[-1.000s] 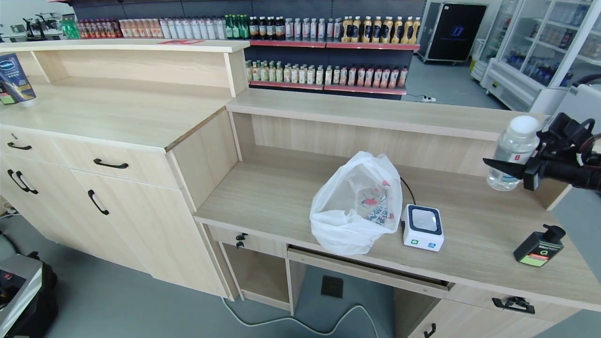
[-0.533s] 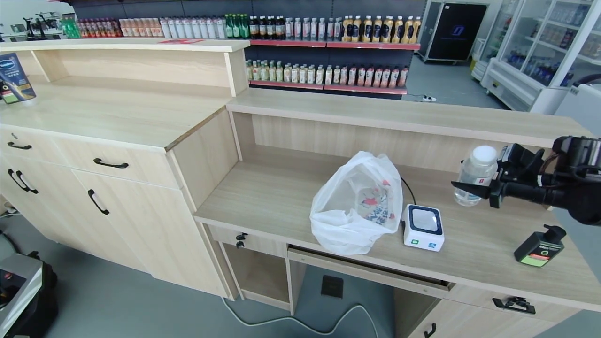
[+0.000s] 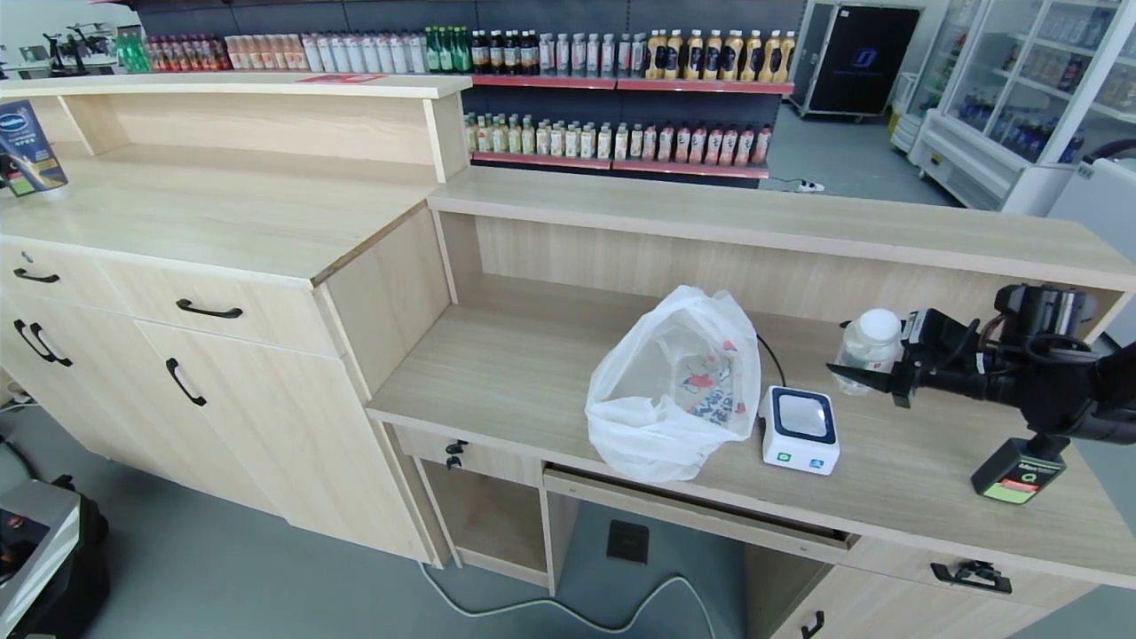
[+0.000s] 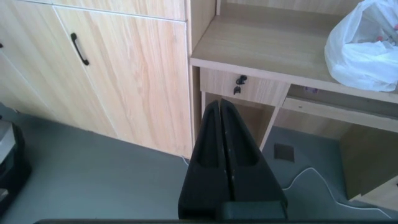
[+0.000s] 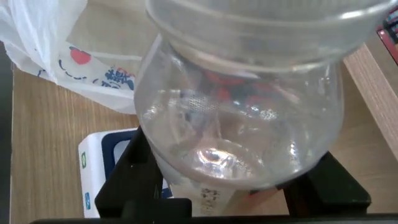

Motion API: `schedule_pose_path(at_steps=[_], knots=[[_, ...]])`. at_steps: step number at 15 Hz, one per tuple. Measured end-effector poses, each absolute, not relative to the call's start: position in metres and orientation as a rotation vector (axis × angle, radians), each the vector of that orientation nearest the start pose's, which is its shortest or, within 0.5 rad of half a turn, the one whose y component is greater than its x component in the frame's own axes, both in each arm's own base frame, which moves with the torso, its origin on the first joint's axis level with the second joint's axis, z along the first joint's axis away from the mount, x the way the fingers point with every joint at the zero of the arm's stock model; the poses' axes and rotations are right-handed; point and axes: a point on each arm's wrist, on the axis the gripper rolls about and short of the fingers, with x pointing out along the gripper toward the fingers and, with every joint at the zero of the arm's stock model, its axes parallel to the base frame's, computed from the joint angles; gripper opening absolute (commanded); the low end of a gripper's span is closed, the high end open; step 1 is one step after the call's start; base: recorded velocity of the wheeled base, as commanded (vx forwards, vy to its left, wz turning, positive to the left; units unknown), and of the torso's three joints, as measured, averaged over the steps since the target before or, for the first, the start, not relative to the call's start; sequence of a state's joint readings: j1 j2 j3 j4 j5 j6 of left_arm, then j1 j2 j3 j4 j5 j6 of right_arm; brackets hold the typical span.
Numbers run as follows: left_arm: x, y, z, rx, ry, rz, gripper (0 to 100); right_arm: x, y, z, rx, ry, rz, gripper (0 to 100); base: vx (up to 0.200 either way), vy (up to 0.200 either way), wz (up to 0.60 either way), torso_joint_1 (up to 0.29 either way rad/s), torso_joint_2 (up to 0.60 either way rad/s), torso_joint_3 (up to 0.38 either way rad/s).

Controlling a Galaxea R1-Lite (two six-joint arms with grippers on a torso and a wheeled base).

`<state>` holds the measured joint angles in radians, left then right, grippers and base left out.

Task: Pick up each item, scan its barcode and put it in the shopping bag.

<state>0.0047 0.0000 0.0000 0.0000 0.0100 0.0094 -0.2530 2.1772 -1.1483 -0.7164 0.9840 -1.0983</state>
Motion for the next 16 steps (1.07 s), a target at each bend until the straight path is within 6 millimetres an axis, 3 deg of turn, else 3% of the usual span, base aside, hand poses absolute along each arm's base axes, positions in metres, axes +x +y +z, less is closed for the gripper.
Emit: schedule_pose_path(at_steps=[7,16], knots=[[-0.023,0.0,0.075,0.009,0.0,0.014,0,0.434,-0.063,0.104,-0.874,-0.233,0.839,0,0.0,0.0,0.0,0.0,0.0,0.0],[-0.023,0.0,0.075,0.009,0.0,0.014,0,0.446,-0.058,0.083,-0.895,-0.254,0.856,0,0.0,0.0,0.0,0.0,0.0,0.0]])
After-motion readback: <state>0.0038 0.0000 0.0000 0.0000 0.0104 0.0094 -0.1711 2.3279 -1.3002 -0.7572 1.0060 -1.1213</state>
